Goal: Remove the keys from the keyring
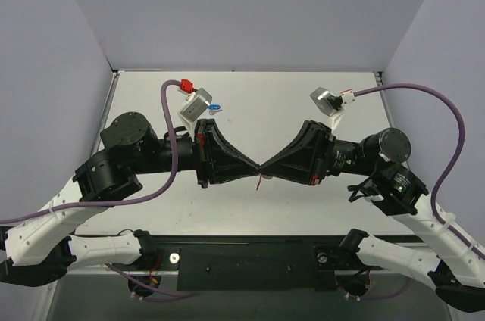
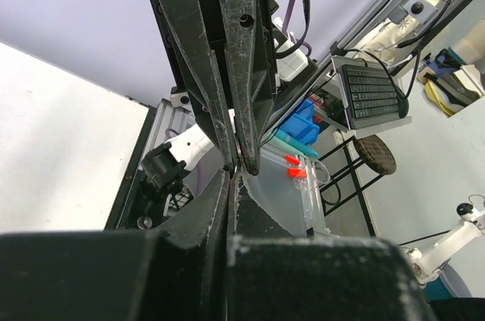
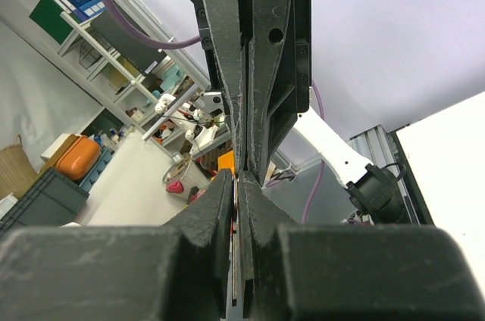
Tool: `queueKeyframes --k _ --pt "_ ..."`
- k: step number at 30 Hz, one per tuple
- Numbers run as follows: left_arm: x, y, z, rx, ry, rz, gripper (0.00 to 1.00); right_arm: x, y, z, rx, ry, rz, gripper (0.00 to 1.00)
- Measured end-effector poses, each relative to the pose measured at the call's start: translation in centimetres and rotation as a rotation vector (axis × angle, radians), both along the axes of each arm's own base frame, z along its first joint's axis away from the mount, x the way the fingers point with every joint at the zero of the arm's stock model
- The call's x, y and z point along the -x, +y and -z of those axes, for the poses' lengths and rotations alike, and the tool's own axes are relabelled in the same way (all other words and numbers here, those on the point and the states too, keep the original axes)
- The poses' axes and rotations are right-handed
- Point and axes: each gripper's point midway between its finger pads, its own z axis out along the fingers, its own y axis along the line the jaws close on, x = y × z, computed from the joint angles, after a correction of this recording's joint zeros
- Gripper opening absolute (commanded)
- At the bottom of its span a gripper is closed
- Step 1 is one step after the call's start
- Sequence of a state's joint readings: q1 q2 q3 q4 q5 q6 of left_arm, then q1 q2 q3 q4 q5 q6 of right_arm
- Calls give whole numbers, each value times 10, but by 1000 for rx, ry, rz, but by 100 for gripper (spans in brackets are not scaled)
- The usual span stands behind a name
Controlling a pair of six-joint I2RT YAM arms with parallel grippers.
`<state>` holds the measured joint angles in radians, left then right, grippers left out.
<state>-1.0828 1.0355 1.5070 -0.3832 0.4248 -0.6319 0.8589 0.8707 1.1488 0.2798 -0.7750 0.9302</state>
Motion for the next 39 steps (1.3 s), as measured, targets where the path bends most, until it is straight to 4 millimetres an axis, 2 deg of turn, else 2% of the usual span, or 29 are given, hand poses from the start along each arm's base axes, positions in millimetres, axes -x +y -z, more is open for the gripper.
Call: queueKeyframes --k 8,15,29,39 --pt "2 -2 -1 42 32 13 0 1 0 -2 -2 -12 4 0" --pt "-11 -4 -6 76 89 -54 0 -11 -2 -6 16 -24 93 0" --pt "-52 -5 1 160 148 -402 0 -57 -4 3 67 3 341 0" --pt "-65 -6 -5 219 131 -561 0 -70 -7 -3 50 17 415 0"
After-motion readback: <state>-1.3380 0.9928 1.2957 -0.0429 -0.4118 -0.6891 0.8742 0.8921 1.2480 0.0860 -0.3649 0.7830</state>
